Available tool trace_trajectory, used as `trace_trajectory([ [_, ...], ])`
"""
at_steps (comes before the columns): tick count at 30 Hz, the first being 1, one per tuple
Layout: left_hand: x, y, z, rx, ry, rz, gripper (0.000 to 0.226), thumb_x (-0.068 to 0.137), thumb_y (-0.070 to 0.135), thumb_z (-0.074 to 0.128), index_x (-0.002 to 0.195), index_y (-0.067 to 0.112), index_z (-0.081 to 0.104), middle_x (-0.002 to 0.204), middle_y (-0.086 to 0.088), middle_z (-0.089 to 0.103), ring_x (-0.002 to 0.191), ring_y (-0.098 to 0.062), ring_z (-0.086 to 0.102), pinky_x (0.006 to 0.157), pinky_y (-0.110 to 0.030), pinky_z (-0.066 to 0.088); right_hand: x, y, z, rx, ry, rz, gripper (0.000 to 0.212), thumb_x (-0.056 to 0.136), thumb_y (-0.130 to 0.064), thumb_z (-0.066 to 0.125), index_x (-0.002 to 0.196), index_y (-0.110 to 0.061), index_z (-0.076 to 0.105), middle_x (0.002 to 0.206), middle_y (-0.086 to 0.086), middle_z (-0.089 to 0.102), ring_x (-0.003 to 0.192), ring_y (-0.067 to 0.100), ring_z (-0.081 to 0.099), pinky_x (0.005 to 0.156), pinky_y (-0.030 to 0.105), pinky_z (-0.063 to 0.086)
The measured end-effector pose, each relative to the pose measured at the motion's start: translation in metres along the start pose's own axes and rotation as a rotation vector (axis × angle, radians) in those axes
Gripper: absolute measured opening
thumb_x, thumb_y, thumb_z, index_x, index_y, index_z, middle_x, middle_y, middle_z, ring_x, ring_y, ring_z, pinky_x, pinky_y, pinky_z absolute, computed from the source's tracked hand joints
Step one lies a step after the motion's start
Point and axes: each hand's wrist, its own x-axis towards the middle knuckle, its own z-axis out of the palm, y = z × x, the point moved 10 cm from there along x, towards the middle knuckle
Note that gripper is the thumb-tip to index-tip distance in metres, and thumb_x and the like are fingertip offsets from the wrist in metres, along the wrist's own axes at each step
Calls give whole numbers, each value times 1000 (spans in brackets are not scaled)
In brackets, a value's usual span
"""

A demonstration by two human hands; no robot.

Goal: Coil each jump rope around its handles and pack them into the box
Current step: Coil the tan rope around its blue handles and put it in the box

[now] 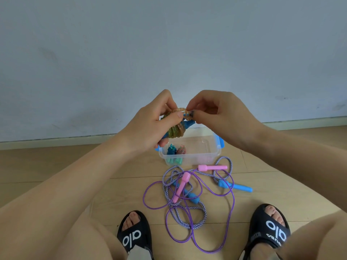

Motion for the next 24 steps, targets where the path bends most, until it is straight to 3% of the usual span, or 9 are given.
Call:
trace_trajectory([
  [6, 1, -4, 3, -17, -40, -20, 9, 99, 28, 50, 105, 23, 47, 85, 0, 64, 47, -26, 49, 47, -33, 43, -4, -11, 2, -99, 21, -119, 17, 80, -8, 72, 95, -16, 70, 84, -5, 72, 79, 6, 69, 77, 24, 55],
  [13, -1, -2, 1, -14, -16, -38, 16, 100, 26, 47, 107, 32, 59, 91, -4, 61, 48, -26, 52, 44, -29, 41, -2, -21, 1, -180, 17, -249, 14, 87, -6, 66, 96, -14, 73, 83, -6, 74, 80, 5, 70, 78, 27, 56],
  [19, -1, 1, -1, 7, -6, -19, 15, 101, 25, 45, 106, 28, 59, 87, -5, 60, 47, -26, 50, 43, -28, 40, 2, -11, 1, 99, -39, -132, 12, 89, -2, 64, 94, -8, 72, 89, 4, 76, 86, 16, 73, 86, 36, 57],
  [24, 0, 1, -1, -40, -12, -23, 15, 100, 21, 45, 104, 23, 59, 80, -2, 58, 46, -26, 49, 42, -28, 37, 3, -8, 2, 267, -54, -80, 11, 89, 3, 63, 96, -2, 69, 92, 12, 75, 89, 21, 73, 85, 25, 57],
])
